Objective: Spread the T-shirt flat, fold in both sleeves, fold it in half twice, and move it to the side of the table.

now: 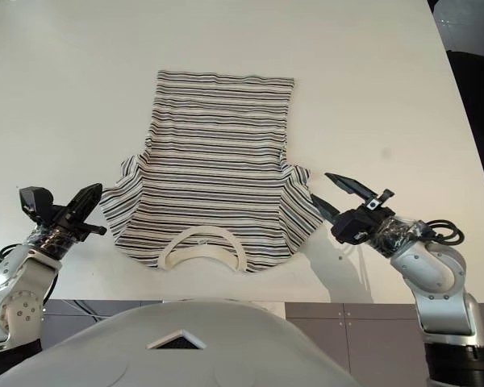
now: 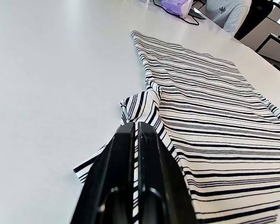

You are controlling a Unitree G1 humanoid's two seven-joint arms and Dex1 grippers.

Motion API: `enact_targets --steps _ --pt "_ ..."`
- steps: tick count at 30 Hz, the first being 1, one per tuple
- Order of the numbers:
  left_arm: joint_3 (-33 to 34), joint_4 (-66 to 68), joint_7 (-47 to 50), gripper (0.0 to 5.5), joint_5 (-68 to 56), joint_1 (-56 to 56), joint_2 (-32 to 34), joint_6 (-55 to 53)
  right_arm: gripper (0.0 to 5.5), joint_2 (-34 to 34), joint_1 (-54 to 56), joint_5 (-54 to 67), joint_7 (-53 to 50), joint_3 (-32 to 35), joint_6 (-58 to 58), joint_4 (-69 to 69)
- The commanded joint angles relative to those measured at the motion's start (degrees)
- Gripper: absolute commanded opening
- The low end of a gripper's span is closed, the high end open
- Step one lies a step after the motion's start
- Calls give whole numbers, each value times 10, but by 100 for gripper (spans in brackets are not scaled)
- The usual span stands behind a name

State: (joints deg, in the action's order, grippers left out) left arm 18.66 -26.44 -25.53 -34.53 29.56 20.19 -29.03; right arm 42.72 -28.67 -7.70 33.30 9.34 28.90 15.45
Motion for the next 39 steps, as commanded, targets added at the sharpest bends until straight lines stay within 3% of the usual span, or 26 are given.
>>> enact_targets --steps 1,11,23,32,39 --pt "14 11 -4 59 14 3 11 15 227 6 1 -8 5 -4 3 -1" --pt "4 44 -60 207 28 7 48 16 227 3 0 -22 -2 -9 0 -4" --pt "15 92 -76 207 -66 -40 48 -91 227 1 -4 -31 -7 -10 -1 -4" --pt "67 73 -69 207 -73 -34 61 -82 227 1 -10 -38 -9 -10 -2 -4" --pt "40 120 -93 207 -12 -38 81 -43 227 -1 -4 -42 -11 -19 -6 -3"
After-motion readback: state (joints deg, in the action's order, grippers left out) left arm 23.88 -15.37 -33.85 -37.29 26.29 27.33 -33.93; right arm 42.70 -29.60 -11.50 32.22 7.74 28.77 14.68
